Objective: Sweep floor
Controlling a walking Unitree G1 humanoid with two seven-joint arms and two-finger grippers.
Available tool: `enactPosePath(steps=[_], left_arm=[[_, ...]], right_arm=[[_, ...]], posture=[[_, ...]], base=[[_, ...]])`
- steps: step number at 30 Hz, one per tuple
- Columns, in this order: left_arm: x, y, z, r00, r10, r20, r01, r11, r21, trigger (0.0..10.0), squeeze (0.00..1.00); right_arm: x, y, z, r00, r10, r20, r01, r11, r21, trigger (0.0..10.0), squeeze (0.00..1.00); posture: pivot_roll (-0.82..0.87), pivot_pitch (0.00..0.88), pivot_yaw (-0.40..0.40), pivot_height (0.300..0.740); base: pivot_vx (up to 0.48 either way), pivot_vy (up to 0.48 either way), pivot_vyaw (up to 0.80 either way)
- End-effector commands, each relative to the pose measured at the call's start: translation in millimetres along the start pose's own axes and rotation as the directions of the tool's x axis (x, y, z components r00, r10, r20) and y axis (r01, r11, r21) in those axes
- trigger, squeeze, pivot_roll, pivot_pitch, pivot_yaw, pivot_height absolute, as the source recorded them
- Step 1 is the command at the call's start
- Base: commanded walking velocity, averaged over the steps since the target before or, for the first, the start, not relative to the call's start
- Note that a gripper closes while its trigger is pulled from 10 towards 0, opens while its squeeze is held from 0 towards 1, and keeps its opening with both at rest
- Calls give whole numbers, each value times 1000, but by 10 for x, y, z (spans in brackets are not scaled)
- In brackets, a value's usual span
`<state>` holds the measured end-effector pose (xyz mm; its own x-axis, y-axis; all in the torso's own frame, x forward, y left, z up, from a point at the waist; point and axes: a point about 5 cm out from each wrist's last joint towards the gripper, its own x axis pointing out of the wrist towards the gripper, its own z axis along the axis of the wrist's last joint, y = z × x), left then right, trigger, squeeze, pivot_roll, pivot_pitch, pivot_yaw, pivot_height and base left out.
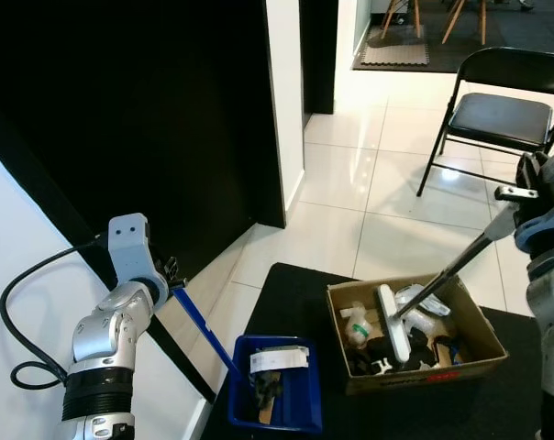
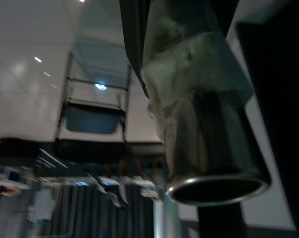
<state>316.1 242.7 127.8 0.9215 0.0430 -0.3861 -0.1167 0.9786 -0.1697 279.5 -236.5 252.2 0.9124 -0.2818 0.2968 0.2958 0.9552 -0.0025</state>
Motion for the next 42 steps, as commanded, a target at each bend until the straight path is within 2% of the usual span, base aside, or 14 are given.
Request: enactPosePath(steps=[1,3,4,5,6,8,11,13,17,21,25,31,34,42], left_arm=[[-15,49,68,1000,4,27,-4,1000,19,10000,0],[-5,27,54,1000,-7,21,7,1000,21,10000,0],[-5,27,54,1000,-7,21,7,1000,21,10000,0],[1,12,51,1000,-13,20,13,1000,22,10000,0],[1,12,51,1000,-13,20,13,1000,22,10000,0],[16,-24,61,999,-26,25,25,999,26,10000,0],[21,-40,74,999,-34,33,33,999,35,10000,0],[27,-57,91,998,-50,44,48,998,47,10000,0],[29,-64,95,997,-64,50,62,997,54,10000,0],[23,-99,78,994,-95,51,91,993,74,10000,0],[33,-120,64,994,-100,47,96,992,76,10000,0],[53,-146,53,993,-114,43,110,990,82,10000,0],[57,-162,59,991,-123,51,118,989,85,10000,0],[43,-172,62,989,-133,65,127,988,93,10000,0]], right_arm=[[-14,-211,82,993,-110,43,114,989,-93,10000,0],[-24,-403,65,980,-192,49,197,968,-155,10000,0],[-24,-403,65,980,-192,49,197,968,-155,10000,0],[-39,-482,45,973,-227,47,232,957,-177,10000,0],[-39,-482,45,973,-227,47,232,957,-177,10000,0],[-97,-587,-42,958,-286,8,282,939,-197,10000,0],[-131,-606,-91,952,-306,-21,296,936,-192,10000,0],[-232,-617,-214,931,-350,-104,327,925,-192,10000,0],[-333,-616,-340,907,-385,-169,351,915,-200,10000,0],[-655,-647,-759,833,-466,-297,396,878,-267,10000,0],[-773,-708,-903,800,-503,-327,422,859,-290,10000,0],[-731,-748,-862,807,-508,-302,433,856,-284,10000,0],[-667,-706,-823,823,-490,-287,425,867,-259,10000,0],[-627,-635,-847,838,-463,-289,405,882,-240,10000,0]], posture=[[-86,88,87,740],[-93,88,90,740],[-93,88,90,740],[-93,88,90,740],[-93,88,90,740],[-95,87,91,740],[-95,86,92,740],[-96,86,92,740],[-96,86,92,740],[-95,85,87,740],[-98,86,91,740],[-102,84,99,740],[-100,80,99,740],[-100,80,99,740]], base=[[0,0,0],[0,0,0],[0,0,0],[0,0,0],[0,0,0],[0,0,0],[0,0,0],[0,0,0],[0,0,0],[0,0,0],[0,0,0],[0,0,0],[0,0,0],[0,0,0]])
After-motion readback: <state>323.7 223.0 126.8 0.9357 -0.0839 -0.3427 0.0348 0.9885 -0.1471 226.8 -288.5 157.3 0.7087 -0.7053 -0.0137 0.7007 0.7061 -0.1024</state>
